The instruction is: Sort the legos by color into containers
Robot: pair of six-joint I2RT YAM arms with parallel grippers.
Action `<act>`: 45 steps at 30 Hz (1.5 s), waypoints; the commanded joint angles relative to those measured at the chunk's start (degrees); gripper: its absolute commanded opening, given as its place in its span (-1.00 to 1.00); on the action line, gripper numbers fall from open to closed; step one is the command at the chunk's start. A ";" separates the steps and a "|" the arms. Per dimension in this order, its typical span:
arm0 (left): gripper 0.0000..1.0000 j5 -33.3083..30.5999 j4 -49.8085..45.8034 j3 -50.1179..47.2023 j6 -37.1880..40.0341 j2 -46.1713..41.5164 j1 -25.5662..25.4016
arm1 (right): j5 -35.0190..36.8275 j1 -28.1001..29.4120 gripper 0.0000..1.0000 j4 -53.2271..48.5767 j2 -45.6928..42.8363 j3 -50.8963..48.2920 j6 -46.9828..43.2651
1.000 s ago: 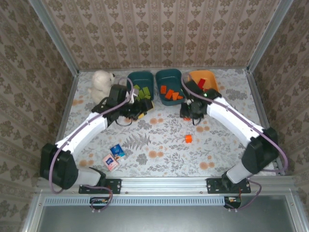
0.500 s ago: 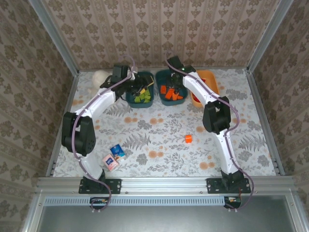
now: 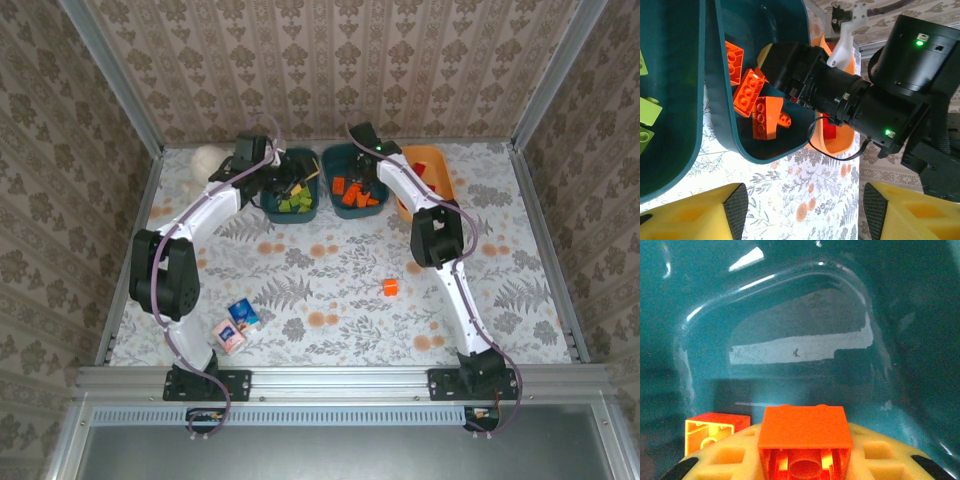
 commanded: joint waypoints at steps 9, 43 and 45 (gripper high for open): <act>0.31 1.22 -0.49 -2.71 1.65 -3.01 0.32 | -5.75 0.54 0.20 -0.09 -0.35 3.16 -1.71; 0.32 0.58 -14.42 -34.99 11.85 -36.27 -8.42 | -1.16 15.76 0.53 0.00 -63.53 -87.70 -1.36; 0.32 0.00 -14.22 -34.92 11.38 -36.42 -8.84 | -0.99 15.50 0.50 1.19 -61.36 -86.81 -1.81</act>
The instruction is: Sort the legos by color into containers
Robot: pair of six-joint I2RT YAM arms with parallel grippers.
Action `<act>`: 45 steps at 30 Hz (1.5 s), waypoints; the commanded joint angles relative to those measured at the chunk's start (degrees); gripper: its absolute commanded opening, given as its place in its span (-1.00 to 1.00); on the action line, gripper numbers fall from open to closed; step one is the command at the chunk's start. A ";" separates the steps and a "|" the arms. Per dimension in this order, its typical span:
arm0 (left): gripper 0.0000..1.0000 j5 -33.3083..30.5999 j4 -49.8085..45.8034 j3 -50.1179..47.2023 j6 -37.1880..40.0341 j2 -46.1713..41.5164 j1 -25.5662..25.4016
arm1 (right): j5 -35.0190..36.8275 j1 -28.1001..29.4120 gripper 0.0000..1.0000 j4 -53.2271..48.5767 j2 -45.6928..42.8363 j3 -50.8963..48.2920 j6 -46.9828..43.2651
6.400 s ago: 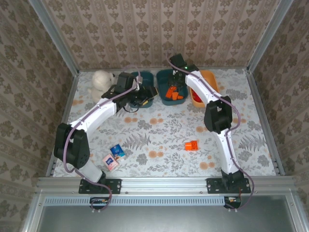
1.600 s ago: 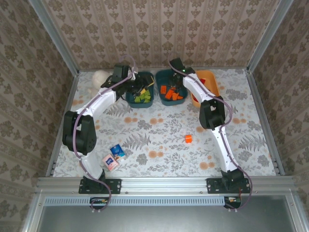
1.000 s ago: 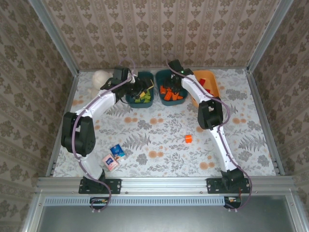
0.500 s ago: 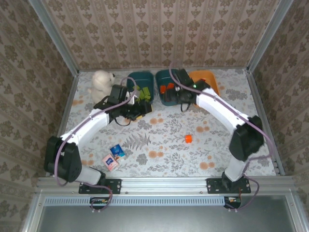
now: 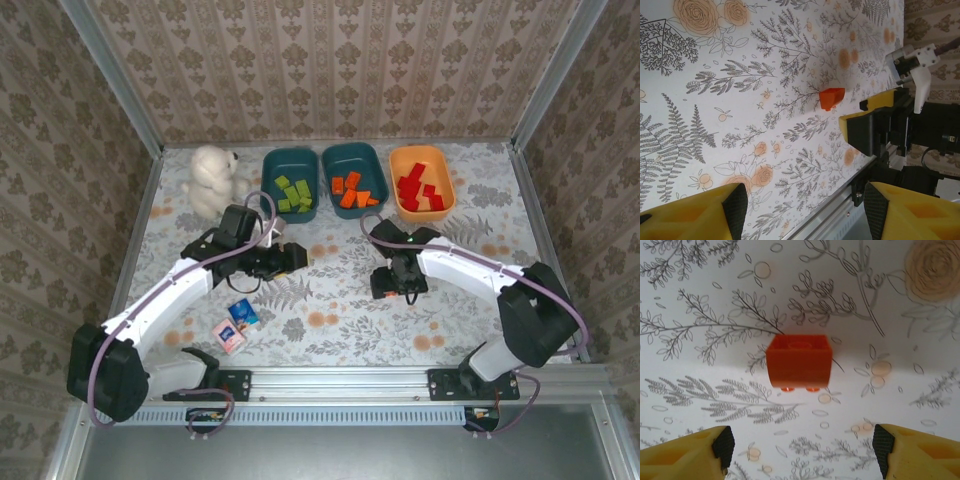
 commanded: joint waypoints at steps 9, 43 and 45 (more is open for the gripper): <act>0.32 -4.39 2.03 0.40 -3.56 -2.02 -2.60 | 0.10 -2.51 0.17 5.55 8.72 3.04 -1.79; 0.32 -1.20 12.76 27.50 -9.17 24.21 6.82 | 6.36 -8.70 -0.43 -3.49 38.67 62.58 -3.63; 0.32 -0.74 12.77 31.36 -8.60 27.92 7.27 | 7.38 -9.82 -0.43 -4.55 43.62 68.71 -4.07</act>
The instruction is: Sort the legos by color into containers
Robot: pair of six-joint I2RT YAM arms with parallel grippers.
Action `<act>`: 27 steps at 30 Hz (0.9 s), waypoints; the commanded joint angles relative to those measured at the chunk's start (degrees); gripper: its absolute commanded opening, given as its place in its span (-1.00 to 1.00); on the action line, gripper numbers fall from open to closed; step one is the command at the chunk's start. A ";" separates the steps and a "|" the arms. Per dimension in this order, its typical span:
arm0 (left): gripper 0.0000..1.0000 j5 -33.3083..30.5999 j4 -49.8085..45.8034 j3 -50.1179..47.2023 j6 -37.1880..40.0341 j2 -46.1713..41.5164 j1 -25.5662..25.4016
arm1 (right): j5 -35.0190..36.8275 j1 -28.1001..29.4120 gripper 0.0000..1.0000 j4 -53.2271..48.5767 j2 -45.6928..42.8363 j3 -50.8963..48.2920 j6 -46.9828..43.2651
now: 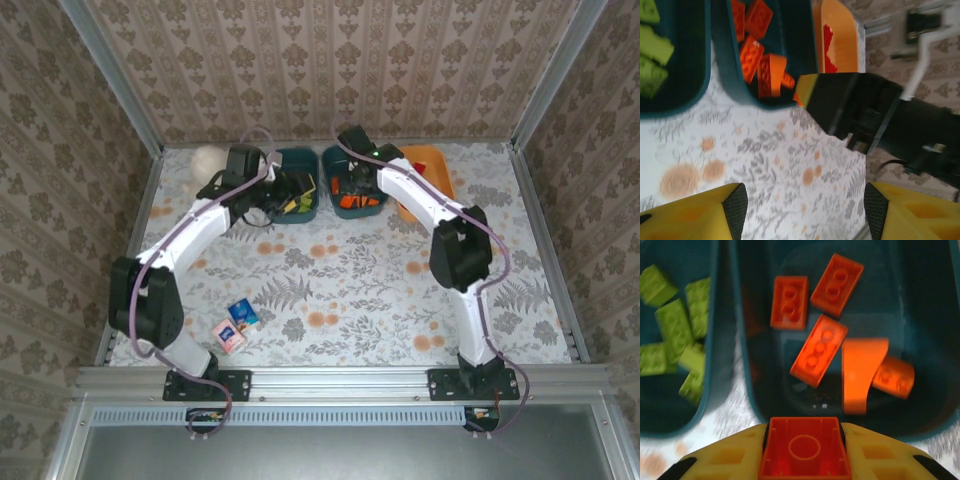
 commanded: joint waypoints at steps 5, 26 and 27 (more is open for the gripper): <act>0.31 2.42 1.33 9.13 2.03 7.25 1.02 | 5.62 -3.89 -0.43 -6.06 12.32 14.74 -0.25; 0.31 3.13 1.45 5.51 1.85 6.18 1.34 | 3.15 -6.48 -0.34 -7.02 23.25 25.16 4.45; 0.31 3.13 1.37 5.37 1.86 5.96 1.41 | 2.79 -6.48 -0.31 -7.44 23.70 25.87 4.42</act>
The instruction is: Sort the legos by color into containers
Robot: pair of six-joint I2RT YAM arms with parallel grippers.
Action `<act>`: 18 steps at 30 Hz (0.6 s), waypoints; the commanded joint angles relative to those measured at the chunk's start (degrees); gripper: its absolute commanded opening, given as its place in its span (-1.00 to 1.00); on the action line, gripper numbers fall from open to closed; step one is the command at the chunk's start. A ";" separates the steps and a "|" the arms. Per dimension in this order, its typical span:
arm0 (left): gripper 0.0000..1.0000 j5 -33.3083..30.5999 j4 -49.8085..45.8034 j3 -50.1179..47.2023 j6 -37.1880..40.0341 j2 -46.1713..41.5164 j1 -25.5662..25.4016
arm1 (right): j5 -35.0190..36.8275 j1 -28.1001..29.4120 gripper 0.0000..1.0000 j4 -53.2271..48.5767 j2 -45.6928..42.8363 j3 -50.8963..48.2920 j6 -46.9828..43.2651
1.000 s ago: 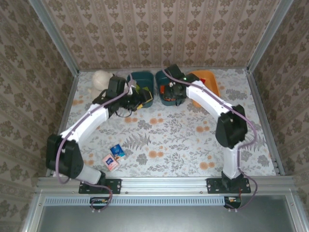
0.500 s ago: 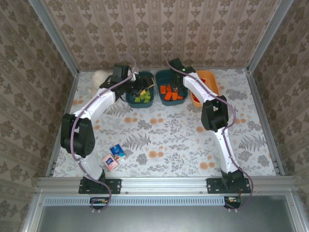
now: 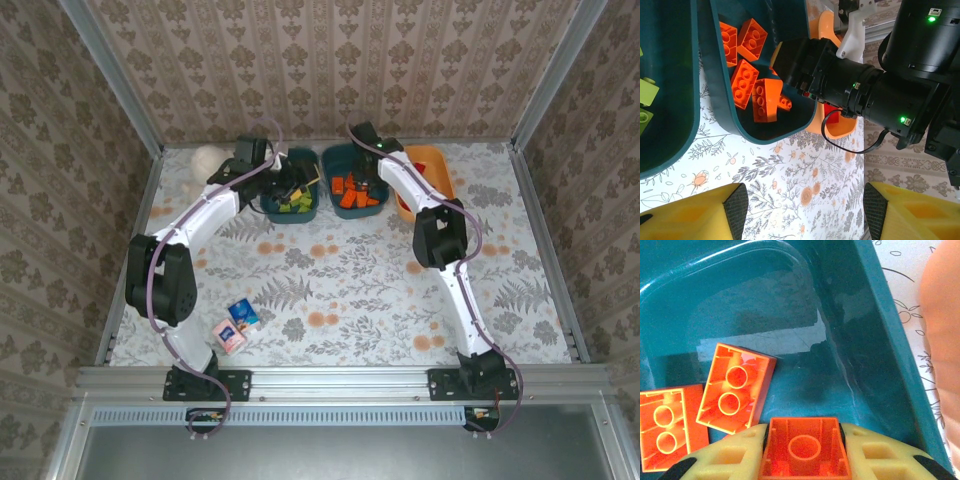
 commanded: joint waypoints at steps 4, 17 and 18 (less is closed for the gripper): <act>0.31 1.00 0.17 -1.74 1.25 -2.78 0.67 | -1.46 0.20 -0.15 -3.80 3.31 4.71 1.81; 0.31 0.66 -0.64 -3.34 -1.32 -8.91 1.20 | -0.16 0.25 0.13 -3.99 -10.82 3.58 1.11; 0.31 0.52 -1.01 -3.72 -1.62 -9.78 1.34 | -0.08 0.25 0.13 -3.76 -12.97 2.96 1.09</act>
